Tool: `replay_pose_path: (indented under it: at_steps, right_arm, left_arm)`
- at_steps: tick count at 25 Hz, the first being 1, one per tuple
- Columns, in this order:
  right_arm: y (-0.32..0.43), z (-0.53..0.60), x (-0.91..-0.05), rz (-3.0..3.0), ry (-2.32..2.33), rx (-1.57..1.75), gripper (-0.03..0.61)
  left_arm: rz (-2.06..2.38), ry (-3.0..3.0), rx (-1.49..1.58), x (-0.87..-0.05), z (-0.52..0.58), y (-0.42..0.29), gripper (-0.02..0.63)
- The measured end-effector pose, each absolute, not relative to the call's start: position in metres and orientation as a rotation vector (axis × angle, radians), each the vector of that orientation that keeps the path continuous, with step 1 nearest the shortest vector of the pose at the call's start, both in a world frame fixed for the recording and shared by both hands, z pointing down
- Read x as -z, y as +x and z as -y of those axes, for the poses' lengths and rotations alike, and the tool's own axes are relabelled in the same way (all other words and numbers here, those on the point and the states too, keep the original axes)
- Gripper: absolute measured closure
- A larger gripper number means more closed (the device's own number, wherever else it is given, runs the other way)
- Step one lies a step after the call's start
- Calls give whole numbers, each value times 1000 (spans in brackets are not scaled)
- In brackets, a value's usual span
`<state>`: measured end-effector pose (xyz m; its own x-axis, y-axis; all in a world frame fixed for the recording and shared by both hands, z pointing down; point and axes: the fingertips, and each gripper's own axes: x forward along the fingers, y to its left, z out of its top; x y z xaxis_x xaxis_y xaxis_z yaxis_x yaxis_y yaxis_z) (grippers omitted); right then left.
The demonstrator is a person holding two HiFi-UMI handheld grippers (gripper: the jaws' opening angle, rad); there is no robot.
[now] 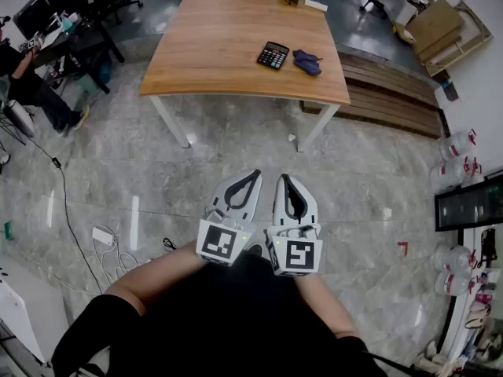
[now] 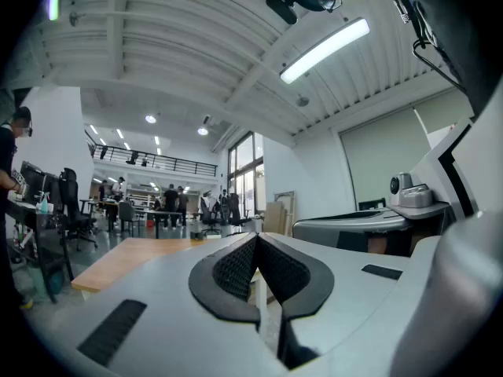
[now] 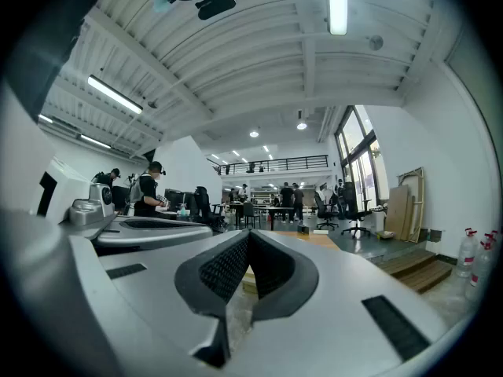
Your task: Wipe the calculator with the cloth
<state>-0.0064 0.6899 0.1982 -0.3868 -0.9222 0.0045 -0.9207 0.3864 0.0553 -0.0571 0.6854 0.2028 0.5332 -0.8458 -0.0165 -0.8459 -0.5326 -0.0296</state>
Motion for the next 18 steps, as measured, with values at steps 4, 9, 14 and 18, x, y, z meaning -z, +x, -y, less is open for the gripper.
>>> replay_pose_path:
  at_steps: [4,9,14,18]
  right_arm:
    - [-1,-695,-198,2587,1712,72,563]
    - [7,-709,-201,2589,1699,84,563]
    - [18,-714,-204,2590,1697,86,563]
    - [24,-715,-206,2604,1700,32,563]
  left_arm:
    - [-1503,-2731,-6,-203,-691,-49,607]
    - [-1517,-2734,-12,-208,-703,-39,607]
    - [-1531,-2737,-8,-212,-710,-30,607]
    - [-1532,-2724,-3,-212,-710,-27,607]
